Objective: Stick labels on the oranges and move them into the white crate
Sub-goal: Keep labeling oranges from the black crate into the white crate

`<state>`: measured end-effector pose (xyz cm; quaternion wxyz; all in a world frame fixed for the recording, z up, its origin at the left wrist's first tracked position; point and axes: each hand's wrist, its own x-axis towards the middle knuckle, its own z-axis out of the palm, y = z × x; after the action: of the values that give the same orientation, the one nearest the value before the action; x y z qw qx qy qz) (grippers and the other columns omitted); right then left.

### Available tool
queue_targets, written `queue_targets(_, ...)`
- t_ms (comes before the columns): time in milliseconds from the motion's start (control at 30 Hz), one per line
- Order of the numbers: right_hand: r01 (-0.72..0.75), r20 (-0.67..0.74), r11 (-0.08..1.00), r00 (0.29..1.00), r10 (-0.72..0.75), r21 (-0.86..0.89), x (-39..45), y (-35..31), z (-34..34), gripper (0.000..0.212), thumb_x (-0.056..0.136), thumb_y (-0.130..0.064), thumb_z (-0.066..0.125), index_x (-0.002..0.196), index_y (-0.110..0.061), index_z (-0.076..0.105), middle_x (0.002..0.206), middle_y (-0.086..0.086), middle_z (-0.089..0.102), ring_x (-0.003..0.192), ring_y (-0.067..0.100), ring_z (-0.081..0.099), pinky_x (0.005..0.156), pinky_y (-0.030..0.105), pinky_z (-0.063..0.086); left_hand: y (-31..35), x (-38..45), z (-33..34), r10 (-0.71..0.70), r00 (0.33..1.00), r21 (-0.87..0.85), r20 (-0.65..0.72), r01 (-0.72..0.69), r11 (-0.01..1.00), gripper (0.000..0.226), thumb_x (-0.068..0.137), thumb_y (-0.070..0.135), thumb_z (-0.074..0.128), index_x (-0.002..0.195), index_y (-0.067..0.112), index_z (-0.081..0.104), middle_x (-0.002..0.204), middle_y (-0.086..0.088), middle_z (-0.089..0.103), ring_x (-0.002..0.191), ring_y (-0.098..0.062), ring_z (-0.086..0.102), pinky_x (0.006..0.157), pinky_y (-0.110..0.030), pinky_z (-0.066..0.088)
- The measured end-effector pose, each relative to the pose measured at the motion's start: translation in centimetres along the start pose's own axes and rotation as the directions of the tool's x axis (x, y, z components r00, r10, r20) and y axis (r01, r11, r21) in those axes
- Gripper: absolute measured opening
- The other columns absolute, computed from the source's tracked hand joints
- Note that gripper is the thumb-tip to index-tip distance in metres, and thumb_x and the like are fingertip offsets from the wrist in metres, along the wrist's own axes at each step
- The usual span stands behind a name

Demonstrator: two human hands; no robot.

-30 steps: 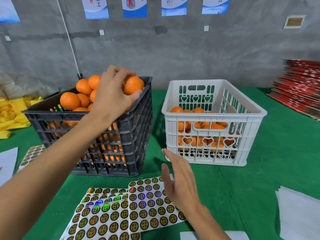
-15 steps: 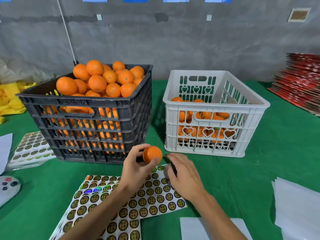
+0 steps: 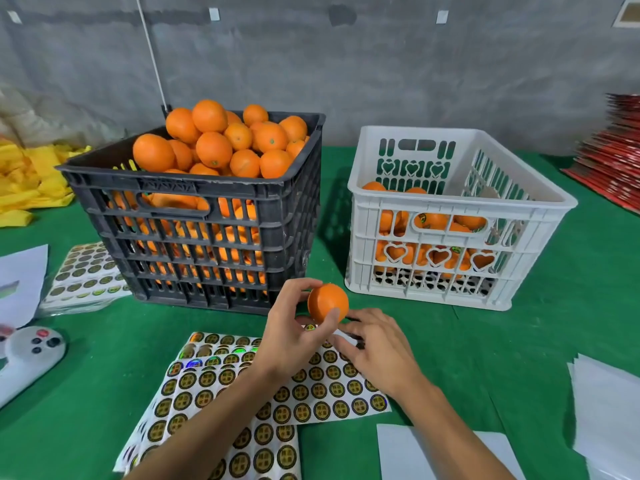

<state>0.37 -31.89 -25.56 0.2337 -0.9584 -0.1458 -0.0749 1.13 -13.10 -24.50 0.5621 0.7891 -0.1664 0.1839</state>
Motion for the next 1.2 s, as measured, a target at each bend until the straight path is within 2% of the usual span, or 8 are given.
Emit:
queue_targets(267,-0.180,-0.097,0.878,0.964,0.246,0.443,0.7,-0.6,0.2,0.019,0.098,-0.027,0.064,0.086,-0.028,0.079,0.105,-0.029,0.067,0.107,-0.002,0.055,0.094,0.033,0.046,-0.3,0.2,0.2,0.014,1.000,0.005,-0.009,-0.014,1.000,0.048,0.084,0.043,0.079,0.125,0.042,0.053,0.127,0.017,0.054,0.117,-0.012,0.058,0.077,-0.022,0.060)
queue_targets(367,-0.176,-0.080,0.895,0.971,0.227,0.409,0.8,-0.5,0.2,0.014,0.098,-0.033,0.065,0.094,-0.027,0.078,0.110,-0.024,0.068,0.108,-0.001,0.053,0.100,0.036,0.047,-0.4,0.2,0.2,0.005,1.000,-0.001,-0.015,-0.005,1.000,0.048,0.083,0.042,0.079,0.124,0.043,0.053,0.127,0.017,0.054,0.116,-0.010,0.058,0.076,-0.020,0.059)
queue_targets(467,-0.135,-0.023,0.965,0.989,0.144,0.225,0.6,-0.9,0.4,0.040,0.093,-0.058,0.064,0.115,-0.026,0.075,0.122,-0.020,0.063,0.109,0.004,0.047,0.099,0.033,0.044,-0.6,0.2,0.2,-0.005,1.000,-0.004,-0.020,0.005,1.000,0.048,0.084,0.044,0.078,0.125,0.042,0.053,0.127,0.016,0.054,0.117,-0.011,0.058,0.078,-0.025,0.061)
queue_targets(533,-0.127,-0.033,0.975,0.990,0.135,0.181,0.6,-1.1,0.6,0.043,0.092,-0.057,0.064,0.119,-0.025,0.075,0.121,-0.020,0.060,0.108,0.007,0.045,0.099,0.033,0.044,-0.5,0.2,0.2,-0.005,1.000,-0.002,-0.021,0.005,1.000,0.047,0.084,0.044,0.077,0.125,0.041,0.054,0.127,0.017,0.054,0.118,-0.011,0.058,0.079,-0.030,0.062)
queue_targets(667,-0.147,-0.077,0.956,0.982,0.171,0.254,0.7,-1.1,0.7,0.017,0.094,-0.042,0.069,0.097,-0.028,0.079,0.101,-0.030,0.055,0.104,0.006,0.049,0.098,0.036,0.046,-0.4,0.2,0.1,-0.008,1.000,0.011,-0.025,0.009,1.000,0.047,0.083,0.046,0.077,0.124,0.042,0.053,0.126,0.019,0.053,0.117,-0.010,0.058,0.080,-0.031,0.062)
queue_targets(900,-0.219,-0.063,0.920,0.966,0.252,0.326,1.2,-1.0,0.9,0.020,0.096,-0.030,0.066,0.077,-0.027,0.071,0.102,-0.019,0.065,0.104,0.009,0.053,0.095,0.038,0.048,-0.2,0.1,0.1,-0.010,1.000,-0.001,-0.013,0.010,1.000,0.047,0.082,0.045,0.076,0.123,0.042,0.053,0.127,0.017,0.052,0.116,-0.009,0.057,0.079,-0.024,0.061)
queue_targets(1067,-0.199,-0.260,0.834,0.891,0.373,0.514,1.1,-0.9,0.2,0.017,0.100,-0.024,0.061,0.090,-0.025,0.075,0.099,-0.018,0.065,0.093,0.002,0.062,0.086,0.034,0.055,-0.2,0.1,0.1,-0.033,0.999,-0.003,0.004,0.033,0.999,0.048,0.082,0.045,0.078,0.122,0.045,0.052,0.128,0.019,0.052,0.117,-0.004,0.056,0.079,-0.019,0.059)
queue_targets(1200,-0.015,-0.414,0.862,0.873,0.259,0.507,0.8,-1.2,-0.1,0.014,0.101,-0.028,0.064,0.100,-0.023,0.077,0.103,-0.020,0.066,0.100,0.002,0.062,0.088,0.024,0.052,-0.3,0.1,0.1,-0.026,1.000,0.012,0.015,0.026,1.000,0.048,0.082,0.047,0.078,0.123,0.045,0.052,0.128,0.020,0.051,0.117,-0.004,0.056,0.080,-0.020,0.059)
